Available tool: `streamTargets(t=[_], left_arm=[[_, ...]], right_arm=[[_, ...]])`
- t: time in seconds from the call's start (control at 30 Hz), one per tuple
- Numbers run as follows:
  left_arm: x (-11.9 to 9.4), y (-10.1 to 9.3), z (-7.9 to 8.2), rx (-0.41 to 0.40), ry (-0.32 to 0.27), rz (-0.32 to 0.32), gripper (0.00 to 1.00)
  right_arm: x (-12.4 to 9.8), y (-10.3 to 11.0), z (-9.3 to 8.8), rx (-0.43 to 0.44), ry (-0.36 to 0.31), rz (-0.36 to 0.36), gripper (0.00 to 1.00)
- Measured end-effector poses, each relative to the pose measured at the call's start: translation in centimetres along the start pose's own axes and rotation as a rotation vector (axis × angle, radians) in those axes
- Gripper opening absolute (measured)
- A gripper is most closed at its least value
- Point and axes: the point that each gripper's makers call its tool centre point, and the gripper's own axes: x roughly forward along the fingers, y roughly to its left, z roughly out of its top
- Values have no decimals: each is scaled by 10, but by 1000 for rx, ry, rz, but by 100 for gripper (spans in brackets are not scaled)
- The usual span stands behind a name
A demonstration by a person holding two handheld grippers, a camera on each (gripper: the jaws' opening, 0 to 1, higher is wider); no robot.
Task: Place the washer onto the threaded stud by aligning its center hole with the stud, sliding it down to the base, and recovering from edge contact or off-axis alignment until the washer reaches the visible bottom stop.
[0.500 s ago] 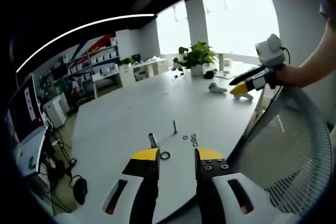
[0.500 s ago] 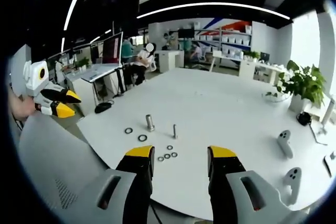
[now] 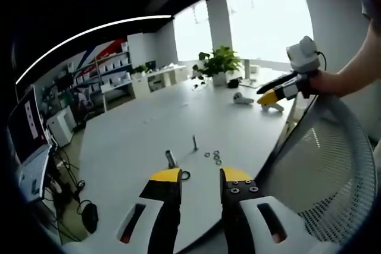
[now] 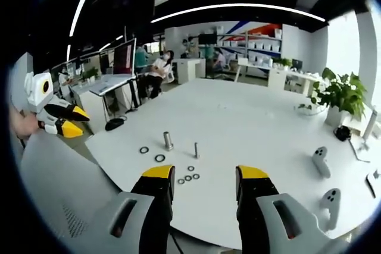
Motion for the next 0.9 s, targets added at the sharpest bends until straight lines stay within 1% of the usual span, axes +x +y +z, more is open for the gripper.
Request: streamTargets(t=[0.17,0.3,0.4,0.53,0.63,0.77,0.9], left_arm=[[0,0,1,6,-3,2,22],[-1,-1,4,13,-19,4,21],[-1,-1,4,14,-13,7,20],[-2,3,8,26,-36,31,17],[2,2,1,7,3,23,19],[1,3,2,8,-3,27,20],[2,4,0,-11,8,26,23]], right_arm=[[3,1,-6,-22,38,12,43],[2,0,-7,-16,39,5,43],[1,-2,-7,-18,38,-9,43],[2,-1,-9,-30,48,3,42],[2,1,-7,-39,44,7,42],[1,-1,-6,-34,32,5,42],[1,-1,-5,-26,23,7,43]])
